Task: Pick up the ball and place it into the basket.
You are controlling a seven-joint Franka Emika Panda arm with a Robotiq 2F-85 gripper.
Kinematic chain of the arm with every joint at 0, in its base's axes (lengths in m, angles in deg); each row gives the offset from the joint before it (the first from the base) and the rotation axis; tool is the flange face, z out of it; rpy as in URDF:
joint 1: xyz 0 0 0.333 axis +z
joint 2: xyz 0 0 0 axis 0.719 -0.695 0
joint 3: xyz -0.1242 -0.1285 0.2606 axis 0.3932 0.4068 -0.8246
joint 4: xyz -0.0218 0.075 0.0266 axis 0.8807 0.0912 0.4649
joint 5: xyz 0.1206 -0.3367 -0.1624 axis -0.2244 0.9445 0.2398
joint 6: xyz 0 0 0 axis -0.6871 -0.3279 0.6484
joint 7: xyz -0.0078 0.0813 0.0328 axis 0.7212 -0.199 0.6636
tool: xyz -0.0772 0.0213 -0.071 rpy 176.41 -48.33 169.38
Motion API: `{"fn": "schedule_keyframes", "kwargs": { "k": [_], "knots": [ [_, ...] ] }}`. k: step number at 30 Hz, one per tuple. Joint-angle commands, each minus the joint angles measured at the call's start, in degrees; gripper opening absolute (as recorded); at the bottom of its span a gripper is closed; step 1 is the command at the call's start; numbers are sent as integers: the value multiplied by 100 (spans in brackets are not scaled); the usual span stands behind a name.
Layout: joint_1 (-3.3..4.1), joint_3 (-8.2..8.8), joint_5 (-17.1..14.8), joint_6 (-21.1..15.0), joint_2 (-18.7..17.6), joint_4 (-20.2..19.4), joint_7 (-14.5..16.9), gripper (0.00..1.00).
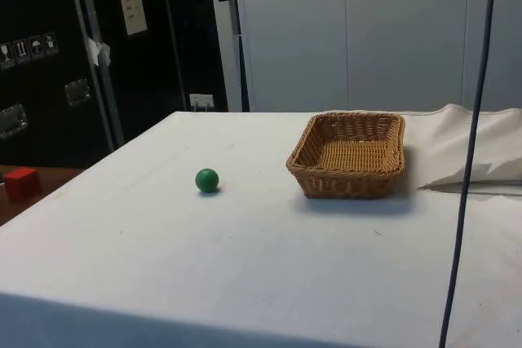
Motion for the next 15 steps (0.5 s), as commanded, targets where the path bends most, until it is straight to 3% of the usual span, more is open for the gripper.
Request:
{"fn": "schedule_keyframes", "kwargs": {
  "k": [1, 5, 7, 15],
  "knots": [
    [0, 0, -11, -120, -17, -52, 17, 100],
    [0, 0, -6, -183, -46, -86, 34, 100],
    [-11, 0, -52, -453, -138, -149, 109, 100],
    [-11, 11, -109, -819, -372, -178, 275, 100]
  ]
}}
